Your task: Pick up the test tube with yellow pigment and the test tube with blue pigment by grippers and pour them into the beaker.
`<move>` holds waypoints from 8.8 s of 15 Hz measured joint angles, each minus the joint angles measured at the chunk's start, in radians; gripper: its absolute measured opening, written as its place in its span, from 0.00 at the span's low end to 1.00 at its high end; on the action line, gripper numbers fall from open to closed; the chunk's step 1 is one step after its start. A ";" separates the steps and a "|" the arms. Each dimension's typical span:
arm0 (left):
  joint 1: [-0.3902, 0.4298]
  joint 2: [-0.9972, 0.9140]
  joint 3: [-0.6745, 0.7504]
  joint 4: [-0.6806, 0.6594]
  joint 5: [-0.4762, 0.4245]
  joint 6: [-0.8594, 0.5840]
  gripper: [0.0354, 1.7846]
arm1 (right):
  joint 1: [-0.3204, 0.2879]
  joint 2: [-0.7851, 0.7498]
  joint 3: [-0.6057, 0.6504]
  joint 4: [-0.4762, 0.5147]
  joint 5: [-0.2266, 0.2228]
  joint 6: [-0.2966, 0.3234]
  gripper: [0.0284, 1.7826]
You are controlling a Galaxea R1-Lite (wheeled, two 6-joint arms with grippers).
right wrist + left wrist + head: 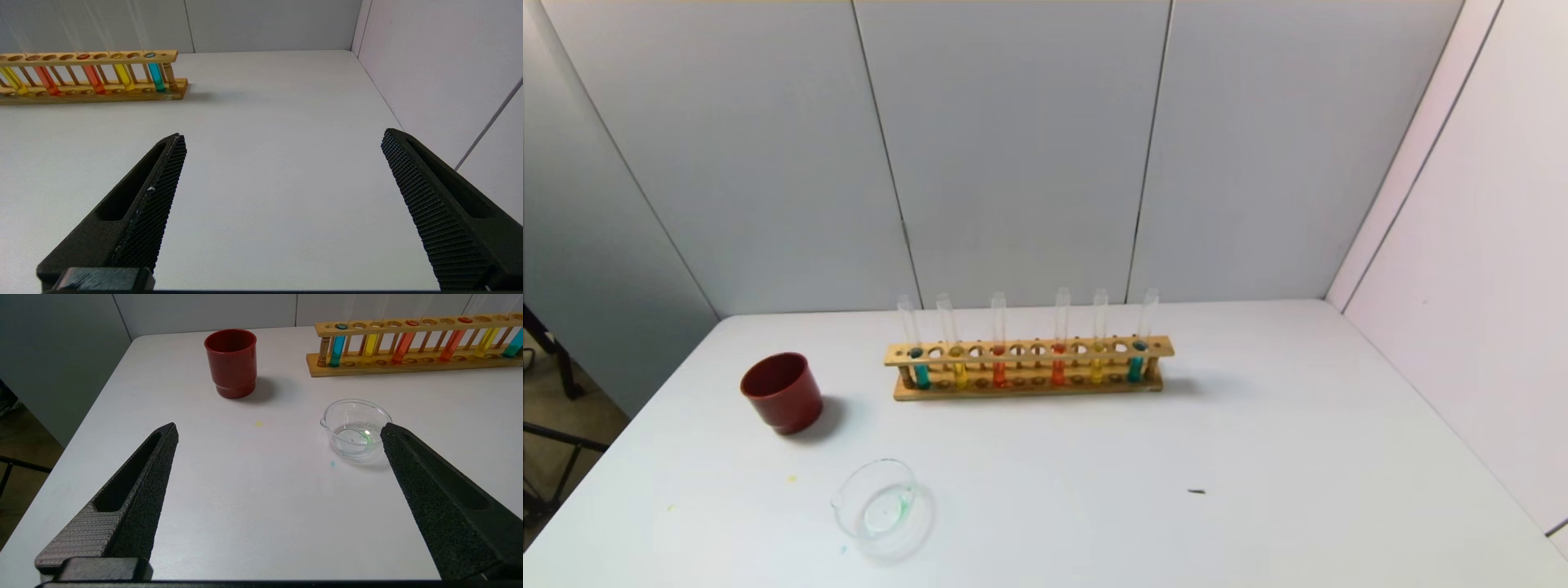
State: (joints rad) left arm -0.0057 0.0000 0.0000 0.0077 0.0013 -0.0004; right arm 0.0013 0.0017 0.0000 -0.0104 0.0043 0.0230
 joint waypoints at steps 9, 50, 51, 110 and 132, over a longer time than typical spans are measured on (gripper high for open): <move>0.000 0.006 -0.037 0.030 -0.017 0.056 0.98 | 0.000 0.000 0.000 0.000 0.000 0.000 0.98; -0.278 1.947 -0.616 -1.089 0.064 0.051 0.98 | 0.000 0.000 0.000 0.000 0.000 0.000 0.98; -0.278 1.966 -0.626 -1.093 0.076 0.051 0.98 | 0.000 0.000 0.000 0.000 0.000 0.000 0.98; -0.316 1.513 -0.886 -0.483 0.161 0.132 0.16 | -0.001 0.000 0.000 0.000 0.000 0.000 0.98; -0.405 1.225 -0.653 0.004 0.204 0.327 0.16 | 0.000 0.000 0.000 0.000 0.000 0.000 0.98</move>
State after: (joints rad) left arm -0.4106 1.2253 -0.6532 0.0119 0.2049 0.3270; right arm 0.0013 0.0017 0.0000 -0.0104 0.0038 0.0230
